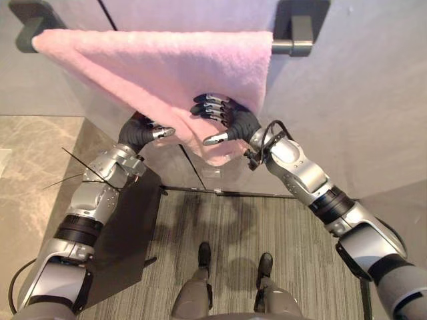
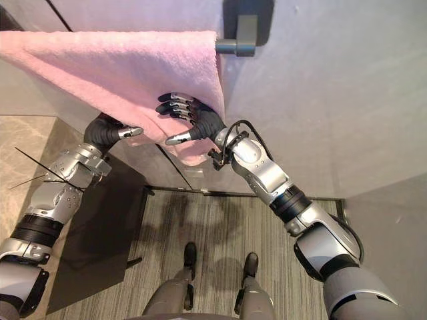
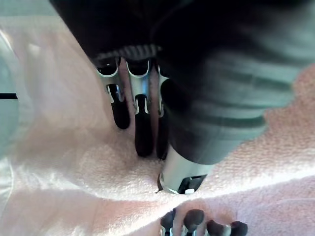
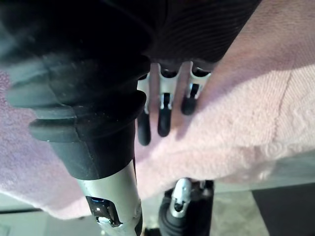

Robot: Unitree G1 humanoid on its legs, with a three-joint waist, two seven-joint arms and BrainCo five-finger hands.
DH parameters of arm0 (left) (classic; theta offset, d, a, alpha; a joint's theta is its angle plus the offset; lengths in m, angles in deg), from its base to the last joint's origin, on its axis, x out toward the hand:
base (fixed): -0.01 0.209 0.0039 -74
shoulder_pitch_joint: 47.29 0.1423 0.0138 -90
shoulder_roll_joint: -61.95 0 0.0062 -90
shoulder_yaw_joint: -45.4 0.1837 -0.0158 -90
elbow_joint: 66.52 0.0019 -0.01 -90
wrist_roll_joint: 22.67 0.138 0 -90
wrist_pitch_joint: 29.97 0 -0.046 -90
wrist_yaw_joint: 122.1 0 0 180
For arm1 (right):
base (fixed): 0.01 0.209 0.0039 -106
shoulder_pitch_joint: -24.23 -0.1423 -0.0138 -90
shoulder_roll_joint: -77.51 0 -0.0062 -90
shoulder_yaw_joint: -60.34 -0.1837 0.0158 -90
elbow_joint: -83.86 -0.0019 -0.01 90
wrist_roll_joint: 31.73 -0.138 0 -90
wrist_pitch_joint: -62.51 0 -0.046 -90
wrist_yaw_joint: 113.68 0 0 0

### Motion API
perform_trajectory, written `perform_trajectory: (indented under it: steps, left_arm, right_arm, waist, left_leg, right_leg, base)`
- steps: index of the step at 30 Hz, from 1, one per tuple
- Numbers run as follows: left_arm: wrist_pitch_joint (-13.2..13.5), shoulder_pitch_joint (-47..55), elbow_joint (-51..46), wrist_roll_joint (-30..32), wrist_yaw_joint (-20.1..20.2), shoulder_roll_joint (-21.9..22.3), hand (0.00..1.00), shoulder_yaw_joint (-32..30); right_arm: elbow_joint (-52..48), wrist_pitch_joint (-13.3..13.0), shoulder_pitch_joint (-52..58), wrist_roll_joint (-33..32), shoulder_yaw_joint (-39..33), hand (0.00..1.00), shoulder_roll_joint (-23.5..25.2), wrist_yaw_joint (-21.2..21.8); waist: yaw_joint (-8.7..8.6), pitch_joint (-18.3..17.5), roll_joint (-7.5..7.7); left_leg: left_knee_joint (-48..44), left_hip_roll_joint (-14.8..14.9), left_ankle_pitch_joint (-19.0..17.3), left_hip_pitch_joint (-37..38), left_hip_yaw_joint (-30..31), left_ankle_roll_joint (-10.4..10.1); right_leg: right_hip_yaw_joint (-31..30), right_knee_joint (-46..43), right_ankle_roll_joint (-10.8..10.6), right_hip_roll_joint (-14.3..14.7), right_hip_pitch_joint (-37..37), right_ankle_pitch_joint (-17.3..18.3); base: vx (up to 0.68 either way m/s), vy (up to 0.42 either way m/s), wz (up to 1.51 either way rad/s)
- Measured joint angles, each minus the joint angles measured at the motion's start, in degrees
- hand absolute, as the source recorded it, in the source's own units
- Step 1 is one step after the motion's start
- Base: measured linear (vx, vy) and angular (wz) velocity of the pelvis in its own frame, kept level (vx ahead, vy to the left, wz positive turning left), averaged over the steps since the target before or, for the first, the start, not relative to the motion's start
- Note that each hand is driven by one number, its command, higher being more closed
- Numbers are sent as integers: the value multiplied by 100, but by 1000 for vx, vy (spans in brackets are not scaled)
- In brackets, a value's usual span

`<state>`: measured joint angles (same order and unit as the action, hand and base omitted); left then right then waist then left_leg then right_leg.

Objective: Organize washtable

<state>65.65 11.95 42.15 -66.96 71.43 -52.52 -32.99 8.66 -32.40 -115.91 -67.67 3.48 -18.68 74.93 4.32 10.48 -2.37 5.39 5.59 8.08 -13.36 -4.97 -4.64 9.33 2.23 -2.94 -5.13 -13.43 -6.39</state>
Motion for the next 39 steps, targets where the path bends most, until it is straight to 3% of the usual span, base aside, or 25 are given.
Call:
perform_trajectory:
  steps: [5,12,19,23,32,39]
  left_arm:
    - [-5,3,138,124,-81,-9,0,-173]
    - [-12,301,181,234,-152,68,0,-1017]
    - [37,1030,129,236,-391,343,0,-2170]
    - [136,1303,135,291,-629,343,0,-2755]
    - [233,1891,471,473,-879,378,0,-3698]
    - [234,2330,680,542,-916,497,0,-3960]
  right_arm:
    - [9,5,20,-7,-200,0,45,-18]
    - [-7,85,737,-61,-807,0,-99,26]
    - [-207,178,2018,-68,-1511,0,-188,51]
    - [-501,204,2547,-48,-1854,0,-172,67]
    - [-843,206,3863,-50,-3172,0,-61,20]
    - [-843,206,4368,-49,-3923,0,-53,-104]
  waist:
    - [-23,78,30]
    - [-66,111,83]
    - [-95,92,117]
    - [-68,5,269]
    - [-60,-175,467]
    - [-56,-387,437]
  left_leg:
    - [1,21,-2,115,-362,4]
    - [7,111,-5,271,-635,0]
    - [6,162,-25,463,-647,-26]
    - [4,162,-36,537,-612,-38]
    - [9,131,-67,631,-316,-55]
    - [36,135,-70,681,-238,-54]
  right_leg:
    - [-381,219,9,40,-34,-275]
    - [-633,329,45,133,7,-400]
    - [-632,337,44,188,193,-404]
    - [-610,344,43,184,284,-402]
    - [-384,367,28,96,552,-353]
    - [-304,366,16,91,645,-264]
  base:
    - [-56,0,-44]
    - [-35,-21,-21]
    - [18,-6,-2]
    - [4,6,3]
    - [-18,24,17]
    - [-12,8,6]
